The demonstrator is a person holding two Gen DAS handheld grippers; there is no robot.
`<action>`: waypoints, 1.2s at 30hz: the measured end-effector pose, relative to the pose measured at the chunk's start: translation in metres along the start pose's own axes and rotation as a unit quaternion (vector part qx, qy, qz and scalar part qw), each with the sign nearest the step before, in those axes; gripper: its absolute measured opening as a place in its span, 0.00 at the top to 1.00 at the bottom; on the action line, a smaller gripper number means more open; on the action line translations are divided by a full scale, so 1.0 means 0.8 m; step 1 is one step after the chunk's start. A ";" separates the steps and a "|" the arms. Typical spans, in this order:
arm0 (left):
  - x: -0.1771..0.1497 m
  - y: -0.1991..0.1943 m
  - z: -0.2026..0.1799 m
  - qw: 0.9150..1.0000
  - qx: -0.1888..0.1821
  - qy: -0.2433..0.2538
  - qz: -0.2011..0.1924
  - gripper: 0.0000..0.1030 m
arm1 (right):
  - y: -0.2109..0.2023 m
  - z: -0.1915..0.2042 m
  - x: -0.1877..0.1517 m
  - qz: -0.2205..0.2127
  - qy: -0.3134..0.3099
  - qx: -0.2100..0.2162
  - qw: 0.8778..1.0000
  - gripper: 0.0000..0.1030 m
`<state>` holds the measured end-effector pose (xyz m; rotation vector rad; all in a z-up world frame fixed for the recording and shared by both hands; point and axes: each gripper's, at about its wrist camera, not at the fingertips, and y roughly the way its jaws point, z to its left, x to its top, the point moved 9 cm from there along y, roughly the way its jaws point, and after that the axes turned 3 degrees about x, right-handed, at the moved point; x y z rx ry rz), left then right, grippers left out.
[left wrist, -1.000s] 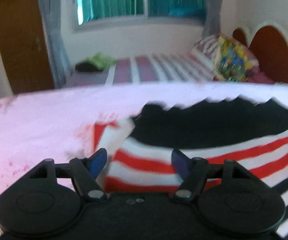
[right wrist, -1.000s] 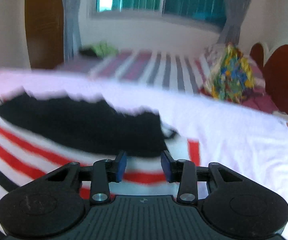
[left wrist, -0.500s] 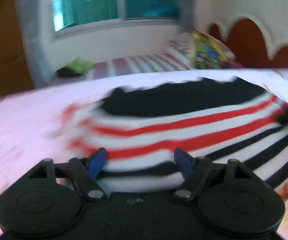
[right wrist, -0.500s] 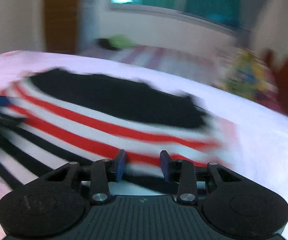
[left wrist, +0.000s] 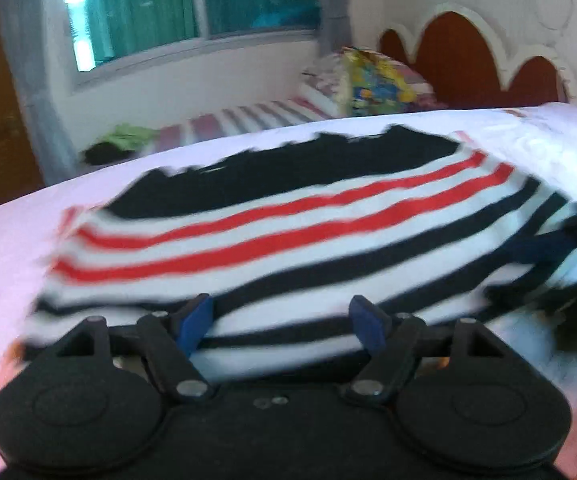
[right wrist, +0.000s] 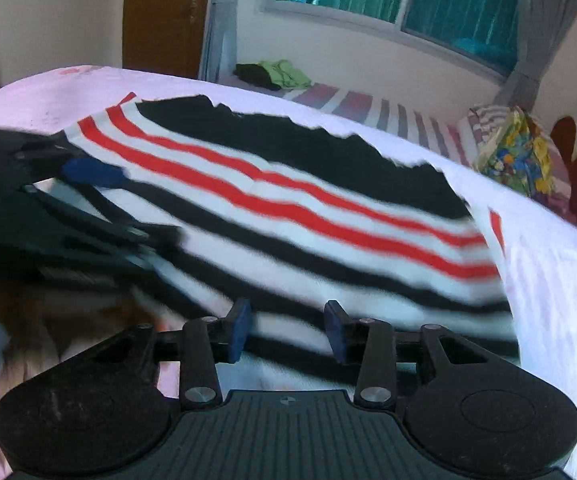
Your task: Fold small clothes
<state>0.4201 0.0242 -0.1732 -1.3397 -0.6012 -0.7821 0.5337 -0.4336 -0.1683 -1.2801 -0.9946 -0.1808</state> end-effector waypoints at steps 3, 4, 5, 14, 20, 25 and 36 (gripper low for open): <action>-0.012 -0.012 0.033 1.000 0.014 -0.020 0.009 0.27 | -0.017 -0.023 -0.010 0.000 0.027 0.006 1.000 0.61; -0.010 -0.015 0.039 1.000 0.016 -0.022 0.010 0.28 | -0.027 -0.031 -0.004 -0.011 0.036 -0.001 0.999 0.61; -0.002 -0.018 0.044 0.999 0.027 -0.023 0.004 0.28 | -0.041 -0.049 0.005 -0.035 0.053 -0.031 0.998 0.61; -0.010 -0.012 0.132 0.991 0.068 -0.112 0.031 0.29 | -0.053 -0.151 -0.004 -0.019 0.179 -0.077 0.981 0.61; -0.030 -0.008 0.149 0.983 0.048 -0.173 0.039 0.26 | -0.061 -0.143 -0.044 -0.013 0.149 -0.099 0.984 0.95; -0.035 -0.014 0.154 0.984 0.065 -0.164 0.040 0.25 | -0.061 -0.138 -0.036 -0.010 0.131 -0.118 0.984 0.95; 0.007 -0.048 0.069 0.989 0.039 -0.142 -0.023 0.28 | -0.040 -0.012 0.032 -0.056 0.039 -0.038 0.997 0.95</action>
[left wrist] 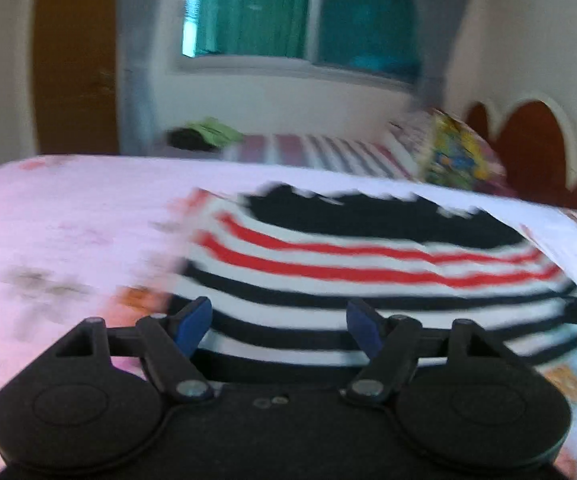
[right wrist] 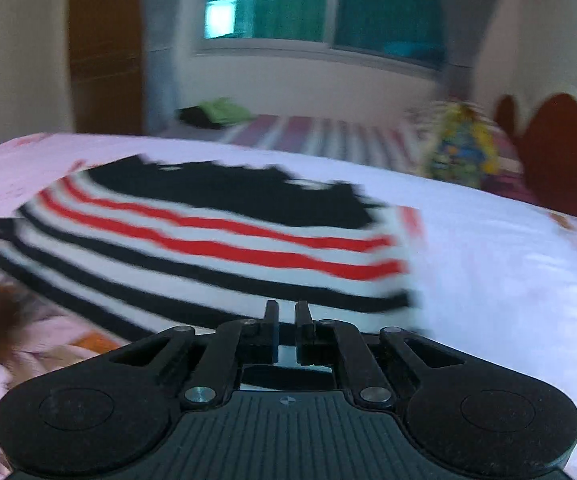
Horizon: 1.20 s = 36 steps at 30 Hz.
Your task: Fold small clothes
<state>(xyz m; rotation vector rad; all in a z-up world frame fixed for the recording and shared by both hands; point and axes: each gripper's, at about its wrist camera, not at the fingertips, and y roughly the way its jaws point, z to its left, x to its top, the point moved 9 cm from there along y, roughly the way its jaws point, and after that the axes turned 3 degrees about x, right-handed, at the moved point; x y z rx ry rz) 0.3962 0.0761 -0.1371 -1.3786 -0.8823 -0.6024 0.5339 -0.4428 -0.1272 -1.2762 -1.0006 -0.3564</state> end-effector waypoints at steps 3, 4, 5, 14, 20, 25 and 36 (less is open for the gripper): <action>-0.026 0.033 0.002 0.998 0.016 0.036 0.047 0.26 | 0.029 0.012 -0.024 0.043 -0.039 -0.015 0.998 0.95; -0.028 0.033 0.013 0.999 0.004 0.028 0.044 0.26 | 0.025 -0.001 -0.027 0.037 -0.040 -0.026 0.998 0.95; -0.029 0.031 0.022 0.999 -0.001 0.026 0.047 0.26 | 0.019 -0.027 -0.031 0.045 -0.032 -0.062 0.997 0.95; -0.033 0.026 0.031 0.997 0.039 0.050 0.050 0.27 | -0.008 -0.088 -0.044 0.069 -0.009 -0.102 0.992 0.81; -0.032 0.025 0.041 0.993 0.083 0.059 0.062 0.24 | -0.004 -0.087 -0.054 0.071 0.054 -0.071 0.993 0.77; -0.030 0.022 0.056 0.995 0.061 0.035 0.071 0.22 | -0.006 -0.086 -0.047 0.061 0.070 -0.072 0.993 0.75; -0.018 -0.022 0.070 0.996 0.071 -0.001 0.052 0.26 | -0.046 -0.075 -0.023 -0.004 0.088 -0.042 0.995 0.28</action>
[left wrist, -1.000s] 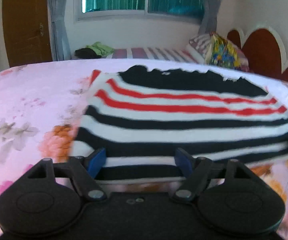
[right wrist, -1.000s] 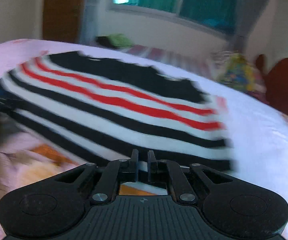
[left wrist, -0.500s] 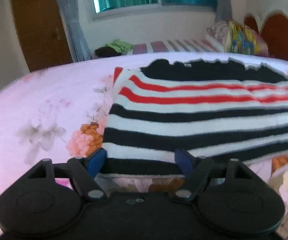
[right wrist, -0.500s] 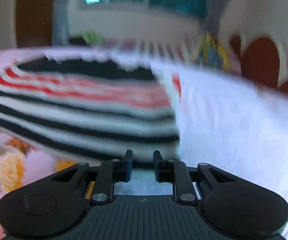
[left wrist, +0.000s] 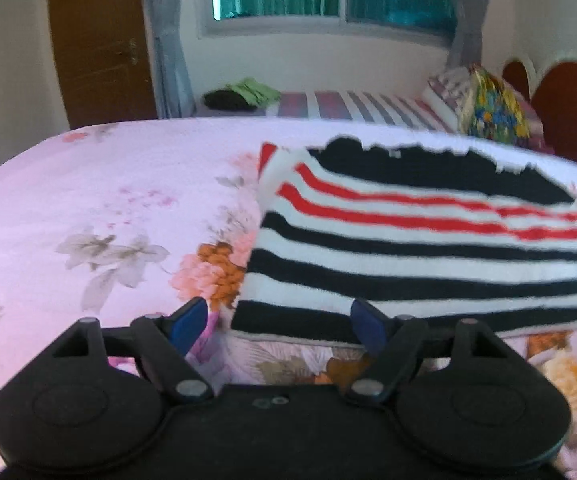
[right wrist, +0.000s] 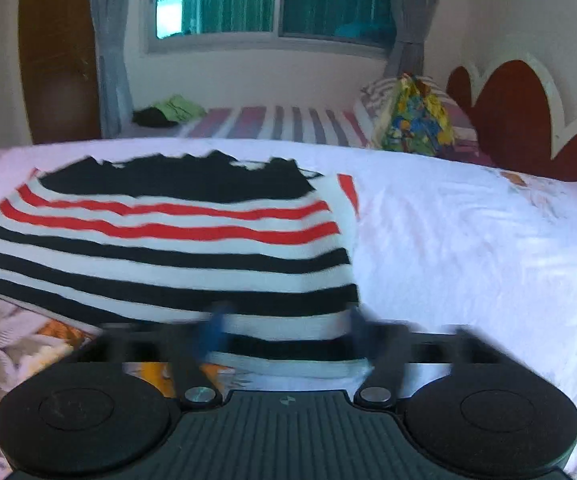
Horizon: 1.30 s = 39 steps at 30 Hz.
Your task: Fold small clothes
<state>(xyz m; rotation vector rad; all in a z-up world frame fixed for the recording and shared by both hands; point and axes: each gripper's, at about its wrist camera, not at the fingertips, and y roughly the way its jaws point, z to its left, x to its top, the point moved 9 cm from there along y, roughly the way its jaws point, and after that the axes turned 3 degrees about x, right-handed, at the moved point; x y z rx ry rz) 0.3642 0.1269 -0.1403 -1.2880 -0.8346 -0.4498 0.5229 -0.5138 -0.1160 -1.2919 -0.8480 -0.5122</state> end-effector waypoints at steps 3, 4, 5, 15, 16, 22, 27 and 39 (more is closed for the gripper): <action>-0.001 -0.024 -0.002 1.000 -0.017 -0.023 -0.012 0.28 | -0.006 0.006 0.005 -0.003 0.016 0.014 1.000 0.28; -0.003 -0.029 -0.003 0.999 -0.025 -0.037 -0.015 0.29 | -0.010 0.011 0.008 -0.010 0.019 0.020 1.000 0.29; -0.006 -0.033 -0.003 0.997 -0.039 -0.059 -0.012 0.31 | -0.014 0.015 0.012 -0.018 0.020 0.027 0.999 0.32; -0.042 0.035 0.018 0.911 -0.183 -0.365 0.053 0.61 | -0.012 0.053 0.028 -0.008 0.030 0.083 0.996 0.98; -0.044 0.042 0.022 0.897 -0.196 -0.393 0.043 0.61 | -0.009 0.057 0.028 -0.007 0.030 0.087 0.996 0.98; -0.023 0.078 0.021 0.873 -0.207 -0.441 0.011 0.63 | 0.017 0.072 0.034 0.003 0.042 0.110 0.993 0.98; 0.005 0.113 0.013 0.870 -0.201 -0.449 0.012 0.63 | 0.054 0.085 0.059 0.006 0.070 0.145 0.987 0.98; 0.027 0.088 0.018 0.872 -0.229 -0.431 -0.046 0.88 | 0.147 0.133 0.054 0.049 0.042 0.172 0.983 1.00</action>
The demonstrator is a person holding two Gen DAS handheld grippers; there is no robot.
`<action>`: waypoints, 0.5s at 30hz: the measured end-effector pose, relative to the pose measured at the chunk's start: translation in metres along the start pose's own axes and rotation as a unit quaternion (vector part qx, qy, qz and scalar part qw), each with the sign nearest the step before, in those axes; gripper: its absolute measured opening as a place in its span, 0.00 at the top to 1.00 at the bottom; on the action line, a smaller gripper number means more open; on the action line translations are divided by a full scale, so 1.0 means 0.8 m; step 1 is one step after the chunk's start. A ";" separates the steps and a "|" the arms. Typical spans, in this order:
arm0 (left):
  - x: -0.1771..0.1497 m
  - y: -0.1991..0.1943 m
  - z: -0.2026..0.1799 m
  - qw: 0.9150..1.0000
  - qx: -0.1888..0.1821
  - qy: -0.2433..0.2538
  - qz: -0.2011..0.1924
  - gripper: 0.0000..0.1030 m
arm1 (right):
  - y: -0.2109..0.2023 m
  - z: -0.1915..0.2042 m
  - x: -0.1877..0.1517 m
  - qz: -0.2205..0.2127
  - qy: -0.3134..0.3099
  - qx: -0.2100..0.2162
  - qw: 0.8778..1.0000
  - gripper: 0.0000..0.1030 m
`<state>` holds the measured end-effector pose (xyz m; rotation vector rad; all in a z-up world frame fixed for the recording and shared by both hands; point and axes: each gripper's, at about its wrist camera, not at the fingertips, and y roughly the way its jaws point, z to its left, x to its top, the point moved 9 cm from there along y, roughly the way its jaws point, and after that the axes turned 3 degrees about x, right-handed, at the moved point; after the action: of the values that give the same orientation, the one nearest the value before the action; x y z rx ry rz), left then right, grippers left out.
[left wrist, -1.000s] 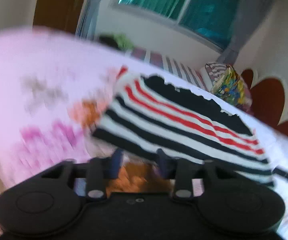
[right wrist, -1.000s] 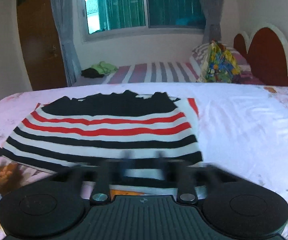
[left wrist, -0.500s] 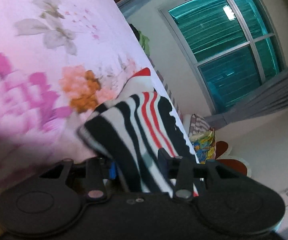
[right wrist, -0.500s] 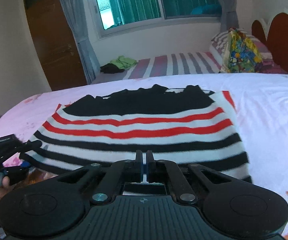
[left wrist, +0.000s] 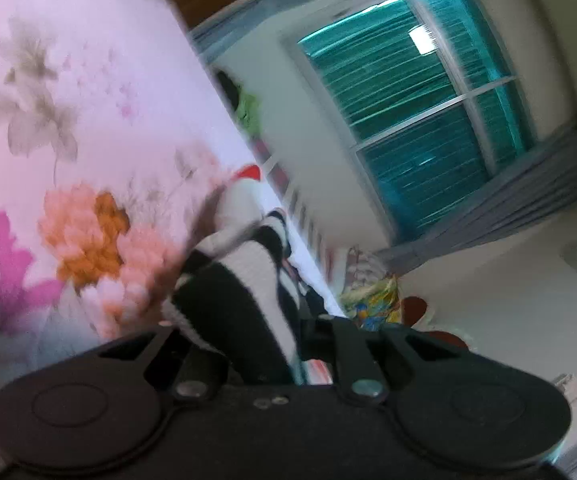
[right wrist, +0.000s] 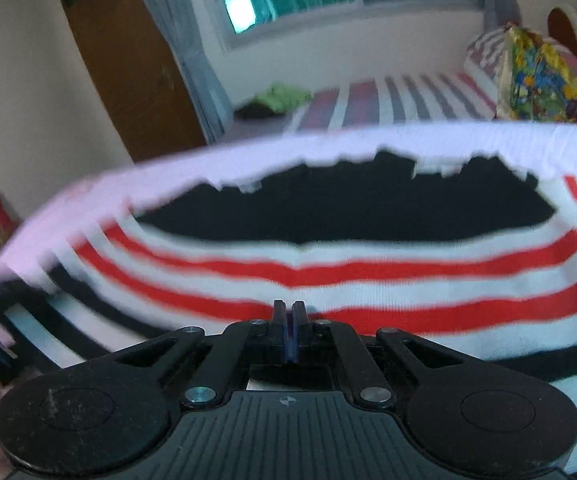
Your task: Fold small clothes
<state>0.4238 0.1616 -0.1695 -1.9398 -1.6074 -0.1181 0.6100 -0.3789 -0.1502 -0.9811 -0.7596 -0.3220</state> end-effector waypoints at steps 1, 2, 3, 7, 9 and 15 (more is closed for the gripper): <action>-0.008 0.008 0.021 0.999 0.029 -0.015 0.015 0.88 | 0.001 -0.002 0.000 -0.001 0.004 0.001 1.000 1.00; -0.015 0.016 0.042 0.998 0.040 -0.039 0.031 0.88 | 0.002 -0.003 0.000 0.001 0.008 0.004 1.000 1.00; -0.014 0.015 0.040 0.999 0.021 -0.028 0.022 0.88 | 0.001 -0.003 0.000 0.002 0.008 0.004 1.000 1.00; -0.015 0.020 0.035 0.999 0.033 -0.023 0.025 0.88 | 0.001 -0.006 -0.002 0.002 0.004 0.010 1.000 1.00; -0.015 0.025 0.032 0.999 0.039 -0.017 0.026 0.88 | 0.001 -0.007 -0.002 0.001 0.006 0.011 1.000 1.00; -0.014 0.014 0.035 0.998 0.049 -0.012 0.026 0.87 | -0.001 -0.004 0.003 0.001 0.003 0.007 1.000 1.00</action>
<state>0.4225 0.1648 -0.2016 -1.9126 -1.5488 0.0055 0.6123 -0.3822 -0.1492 -0.9668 -0.7541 -0.3163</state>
